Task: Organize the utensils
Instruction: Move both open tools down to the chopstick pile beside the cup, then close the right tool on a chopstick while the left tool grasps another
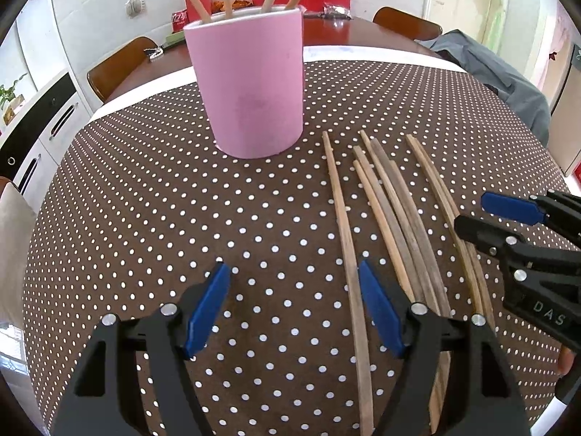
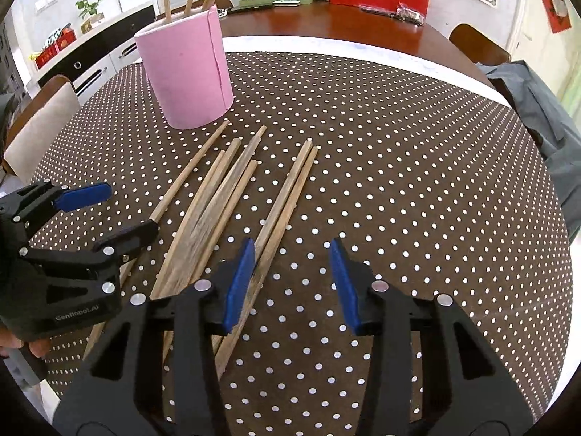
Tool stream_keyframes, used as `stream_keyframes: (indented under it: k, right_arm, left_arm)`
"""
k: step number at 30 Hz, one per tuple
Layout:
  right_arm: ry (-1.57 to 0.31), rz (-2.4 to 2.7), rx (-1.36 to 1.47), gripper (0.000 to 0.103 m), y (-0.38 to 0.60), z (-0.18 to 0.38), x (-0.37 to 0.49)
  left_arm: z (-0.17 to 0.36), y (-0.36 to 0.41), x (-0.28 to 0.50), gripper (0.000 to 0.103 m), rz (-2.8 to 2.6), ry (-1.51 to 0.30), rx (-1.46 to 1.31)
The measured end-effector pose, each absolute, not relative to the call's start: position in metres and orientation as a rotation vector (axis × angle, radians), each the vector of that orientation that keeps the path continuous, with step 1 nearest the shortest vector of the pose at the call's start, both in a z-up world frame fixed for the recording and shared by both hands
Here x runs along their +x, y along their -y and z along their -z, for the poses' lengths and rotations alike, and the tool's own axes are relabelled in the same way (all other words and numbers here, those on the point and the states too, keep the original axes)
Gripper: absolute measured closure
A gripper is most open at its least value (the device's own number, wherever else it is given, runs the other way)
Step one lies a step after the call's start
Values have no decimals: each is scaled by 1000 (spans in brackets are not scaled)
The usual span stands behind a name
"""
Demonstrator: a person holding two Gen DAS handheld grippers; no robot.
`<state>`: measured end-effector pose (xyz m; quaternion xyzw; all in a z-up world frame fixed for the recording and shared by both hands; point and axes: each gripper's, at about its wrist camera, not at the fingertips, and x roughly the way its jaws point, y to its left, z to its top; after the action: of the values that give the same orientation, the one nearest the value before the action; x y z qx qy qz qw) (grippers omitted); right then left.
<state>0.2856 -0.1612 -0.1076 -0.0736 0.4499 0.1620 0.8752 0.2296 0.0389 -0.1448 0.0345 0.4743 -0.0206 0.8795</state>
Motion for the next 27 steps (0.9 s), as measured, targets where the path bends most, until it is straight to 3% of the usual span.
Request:
stream_keyframes:
  k: [18, 21, 27]
  right_arm:
    - [-993, -347, -228, 68, 155, 108, 282]
    - [-1018, -363, -216, 79, 160, 111, 283]
    - [-1025, -371, -197, 93, 155, 106, 291]
  left_arm:
    - [141, -26, 262, 31, 47, -1037, 120]
    - [142, -27, 265, 32, 56, -1049, 108]
    - [138, -22, 276, 63, 85, -1077, 82]
